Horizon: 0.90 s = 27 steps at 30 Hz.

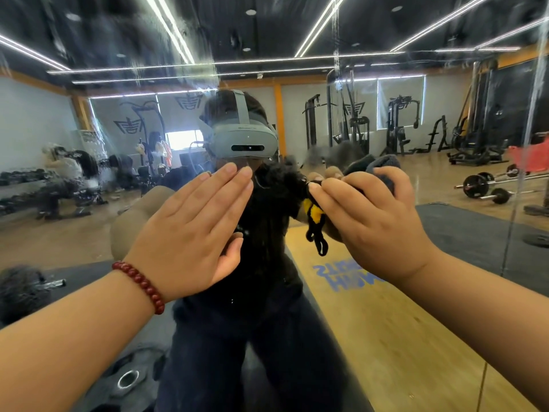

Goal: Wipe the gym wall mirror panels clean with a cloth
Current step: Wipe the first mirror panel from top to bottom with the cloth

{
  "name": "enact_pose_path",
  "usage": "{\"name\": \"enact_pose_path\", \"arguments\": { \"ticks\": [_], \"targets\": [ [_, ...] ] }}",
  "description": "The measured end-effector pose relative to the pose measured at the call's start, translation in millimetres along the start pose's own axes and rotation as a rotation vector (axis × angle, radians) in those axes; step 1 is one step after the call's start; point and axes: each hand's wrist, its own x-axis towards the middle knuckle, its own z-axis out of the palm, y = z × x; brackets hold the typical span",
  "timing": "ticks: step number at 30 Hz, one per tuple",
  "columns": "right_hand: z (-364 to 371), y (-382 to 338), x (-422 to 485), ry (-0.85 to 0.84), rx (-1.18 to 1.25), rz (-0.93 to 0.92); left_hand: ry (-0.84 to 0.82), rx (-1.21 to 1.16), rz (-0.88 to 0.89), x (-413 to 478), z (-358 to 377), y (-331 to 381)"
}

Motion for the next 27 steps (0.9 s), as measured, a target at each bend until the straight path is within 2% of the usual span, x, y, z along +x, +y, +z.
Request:
{"name": "enact_pose_path", "arguments": {
  "ticks": [17,21,27],
  "targets": [
    [-5.5,6.4,3.5,-0.034,0.013,-0.072,0.0,-0.004,-0.003,-0.7,-0.3,0.3],
    [1.7,0.5,18.2,0.002,0.018,-0.049,0.013,-0.008,-0.004,-0.5,-0.4,0.3],
    [-7.0,6.5,2.2,-0.068,-0.004,-0.051,0.006,-0.024,-0.012,-1.3,0.7,-0.4]
  ]
}}
